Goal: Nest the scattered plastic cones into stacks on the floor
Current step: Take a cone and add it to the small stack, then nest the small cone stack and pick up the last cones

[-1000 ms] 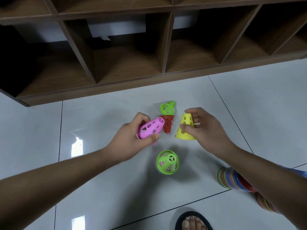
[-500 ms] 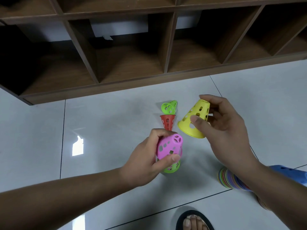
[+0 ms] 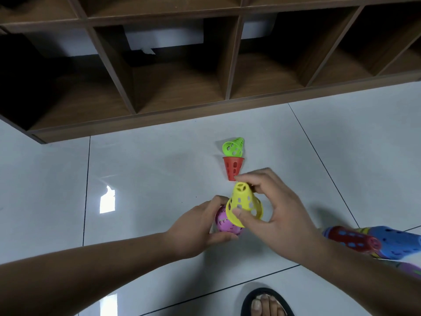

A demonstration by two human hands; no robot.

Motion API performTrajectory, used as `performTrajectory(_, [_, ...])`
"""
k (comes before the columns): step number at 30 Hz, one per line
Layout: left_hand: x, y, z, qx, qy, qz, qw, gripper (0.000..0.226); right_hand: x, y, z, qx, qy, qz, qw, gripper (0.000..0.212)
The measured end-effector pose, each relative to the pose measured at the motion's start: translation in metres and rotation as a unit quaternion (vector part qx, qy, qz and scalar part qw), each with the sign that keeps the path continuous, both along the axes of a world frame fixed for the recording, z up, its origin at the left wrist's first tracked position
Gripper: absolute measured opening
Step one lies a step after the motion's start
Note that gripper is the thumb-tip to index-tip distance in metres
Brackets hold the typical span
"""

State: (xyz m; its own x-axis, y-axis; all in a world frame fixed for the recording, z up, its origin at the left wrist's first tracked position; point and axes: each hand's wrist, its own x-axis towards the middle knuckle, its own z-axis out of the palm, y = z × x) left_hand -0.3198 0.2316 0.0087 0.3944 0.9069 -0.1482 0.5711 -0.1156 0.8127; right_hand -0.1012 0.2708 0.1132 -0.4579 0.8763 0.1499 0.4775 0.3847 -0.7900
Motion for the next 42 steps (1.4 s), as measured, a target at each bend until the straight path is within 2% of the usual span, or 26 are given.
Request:
performTrajectory(6, [-0.013, 0.005, -0.010, -0.027, 0.002, 0.000, 1.000, 0.075, 0.013, -0.004, -0.031, -0.016, -0.117, 0.129, 0.985, 0.042])
performTrajectory(9, [-0.028, 0.010, -0.020, -0.039, 0.051, -0.029, 0.998, 0.092, 0.016, 0.002, -0.036, -0.019, -0.133, 0.152, 0.979, 0.043])
performTrajectory(11, [-0.038, 0.016, -0.025, -0.034, 0.084, -0.038, 0.995, 0.094, 0.016, 0.009, -0.030, -0.028, -0.126, 0.159, 0.979, 0.043])
performTrajectory(14, [-0.049, 0.032, -0.027, -0.021, 0.097, -0.023, 0.995, 0.089, 0.012, 0.028, -0.023, -0.065, -0.100, 0.139, 0.983, 0.039])
performTrajectory(18, [-0.051, 0.066, -0.026, 0.012, 0.094, 0.002, 0.996, 0.079, 0.006, 0.072, -0.040, -0.055, -0.090, 0.070, 0.992, 0.022])
performTrajectory(21, [-0.044, 0.093, -0.024, 0.054, 0.102, 0.001, 0.993, 0.075, 0.006, 0.111, -0.067, -0.033, -0.143, 0.031, 0.989, 0.016])
performTrajectory(25, [-0.031, 0.125, -0.026, 0.104, 0.159, -0.017, 0.982, 0.072, 0.000, 0.153, -0.096, -0.038, -0.236, 0.015, 0.971, 0.030])
performTrajectory(31, [-0.022, 0.152, -0.025, 0.026, 0.217, -0.041, 0.975, 0.077, -0.030, 0.189, -0.115, -0.068, -0.297, 0.029, 0.952, 0.050])
performTrajectory(37, [-0.036, 0.147, -0.037, -0.027, 0.190, -0.031, 0.981, 0.065, -0.042, 0.203, -0.124, -0.102, -0.380, 0.048, 0.918, 0.061])
performTrajectory(40, [-0.047, 0.140, -0.040, -0.015, 0.164, -0.015, 0.986, 0.059, -0.040, 0.201, -0.127, -0.110, -0.389, 0.037, 0.914, 0.055])
performTrajectory(42, [-0.056, 0.135, -0.041, -0.006, 0.140, 0.008, 0.990, 0.047, -0.035, 0.195, -0.127, -0.089, -0.382, 0.017, 0.920, 0.047])
